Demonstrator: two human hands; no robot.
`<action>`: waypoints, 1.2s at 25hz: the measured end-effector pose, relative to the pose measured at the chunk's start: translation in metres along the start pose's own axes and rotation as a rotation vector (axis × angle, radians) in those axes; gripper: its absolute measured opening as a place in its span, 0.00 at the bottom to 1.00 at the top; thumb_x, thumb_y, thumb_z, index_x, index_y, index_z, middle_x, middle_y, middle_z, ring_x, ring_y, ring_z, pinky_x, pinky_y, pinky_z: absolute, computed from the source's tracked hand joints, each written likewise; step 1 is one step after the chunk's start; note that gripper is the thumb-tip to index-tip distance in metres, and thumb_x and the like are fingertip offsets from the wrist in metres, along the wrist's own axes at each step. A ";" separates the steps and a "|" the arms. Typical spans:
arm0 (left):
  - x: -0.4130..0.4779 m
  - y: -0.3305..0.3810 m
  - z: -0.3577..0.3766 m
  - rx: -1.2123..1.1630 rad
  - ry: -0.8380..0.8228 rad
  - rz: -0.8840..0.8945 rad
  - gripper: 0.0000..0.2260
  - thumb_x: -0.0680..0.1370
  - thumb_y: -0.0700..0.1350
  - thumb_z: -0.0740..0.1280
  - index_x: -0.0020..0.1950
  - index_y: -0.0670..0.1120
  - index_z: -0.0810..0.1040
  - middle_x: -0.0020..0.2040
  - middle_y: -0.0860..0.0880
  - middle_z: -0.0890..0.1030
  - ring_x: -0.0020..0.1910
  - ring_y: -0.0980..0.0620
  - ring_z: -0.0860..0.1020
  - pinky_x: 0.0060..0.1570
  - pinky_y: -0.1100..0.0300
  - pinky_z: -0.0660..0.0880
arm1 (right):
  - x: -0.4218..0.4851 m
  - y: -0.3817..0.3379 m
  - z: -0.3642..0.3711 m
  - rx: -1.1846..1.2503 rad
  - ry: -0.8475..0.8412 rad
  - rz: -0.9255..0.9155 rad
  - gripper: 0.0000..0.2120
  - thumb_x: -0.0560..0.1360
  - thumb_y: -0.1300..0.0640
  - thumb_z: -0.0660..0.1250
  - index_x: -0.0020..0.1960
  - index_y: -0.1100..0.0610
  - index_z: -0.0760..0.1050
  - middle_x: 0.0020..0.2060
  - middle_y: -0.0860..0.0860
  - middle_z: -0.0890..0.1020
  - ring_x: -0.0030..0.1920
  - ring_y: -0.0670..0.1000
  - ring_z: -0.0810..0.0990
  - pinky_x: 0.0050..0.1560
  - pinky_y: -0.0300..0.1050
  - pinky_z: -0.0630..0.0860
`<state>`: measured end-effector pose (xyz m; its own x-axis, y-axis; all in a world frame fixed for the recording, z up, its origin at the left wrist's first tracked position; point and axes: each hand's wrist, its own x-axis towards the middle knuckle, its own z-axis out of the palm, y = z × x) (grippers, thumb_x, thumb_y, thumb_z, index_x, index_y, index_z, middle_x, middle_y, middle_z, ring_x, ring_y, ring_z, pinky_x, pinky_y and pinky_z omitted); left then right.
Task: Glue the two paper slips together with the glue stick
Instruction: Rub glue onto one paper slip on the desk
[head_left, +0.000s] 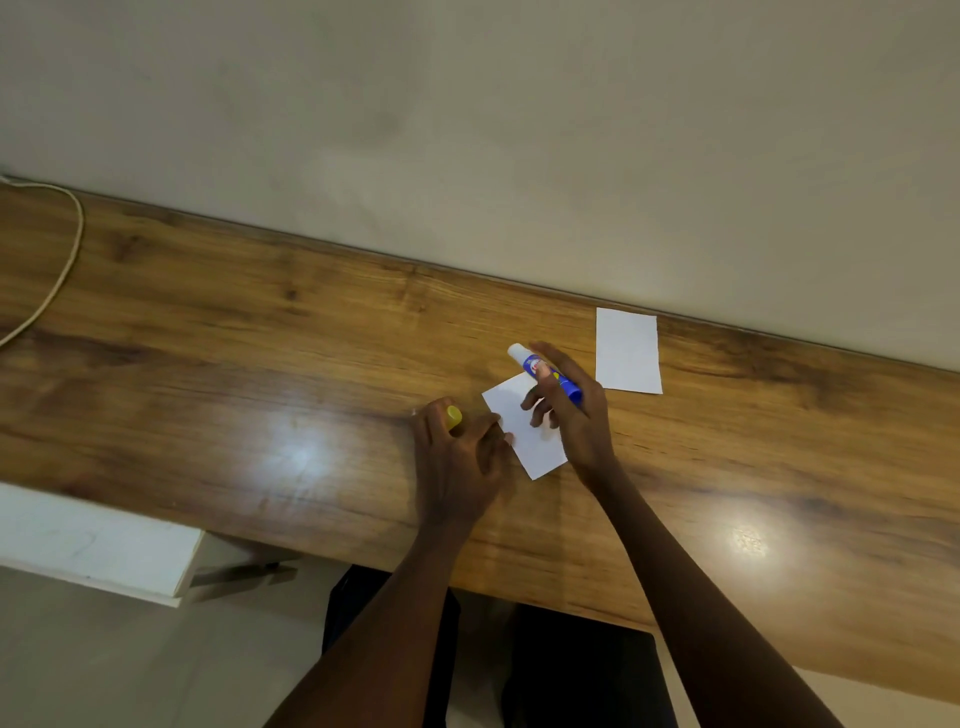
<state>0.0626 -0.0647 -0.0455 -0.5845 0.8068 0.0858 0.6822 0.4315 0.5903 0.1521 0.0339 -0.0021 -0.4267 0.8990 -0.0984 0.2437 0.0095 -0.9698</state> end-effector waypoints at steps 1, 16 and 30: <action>0.000 -0.001 0.001 0.008 -0.008 -0.001 0.13 0.70 0.51 0.69 0.53 0.48 0.79 0.58 0.37 0.73 0.57 0.40 0.71 0.53 0.44 0.75 | -0.001 0.002 0.004 0.062 0.024 0.040 0.15 0.74 0.58 0.62 0.60 0.59 0.70 0.46 0.58 0.80 0.33 0.48 0.77 0.30 0.30 0.73; 0.000 0.001 -0.001 0.055 -0.038 0.022 0.15 0.69 0.52 0.69 0.50 0.44 0.79 0.57 0.36 0.74 0.58 0.39 0.71 0.55 0.41 0.73 | -0.002 0.016 0.018 -0.090 0.131 0.125 0.11 0.70 0.61 0.68 0.49 0.66 0.76 0.42 0.62 0.83 0.36 0.53 0.78 0.36 0.32 0.72; 0.001 -0.002 0.003 0.084 0.009 0.033 0.15 0.68 0.53 0.69 0.49 0.47 0.79 0.54 0.37 0.75 0.53 0.40 0.72 0.47 0.47 0.76 | 0.015 0.022 -0.014 -0.264 0.209 0.058 0.12 0.72 0.58 0.68 0.52 0.63 0.76 0.43 0.59 0.81 0.33 0.45 0.74 0.31 0.19 0.67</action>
<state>0.0621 -0.0631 -0.0492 -0.5648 0.8176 0.1121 0.7354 0.4370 0.5179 0.1637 0.0534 -0.0217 -0.2241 0.9715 -0.0772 0.4913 0.0442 -0.8699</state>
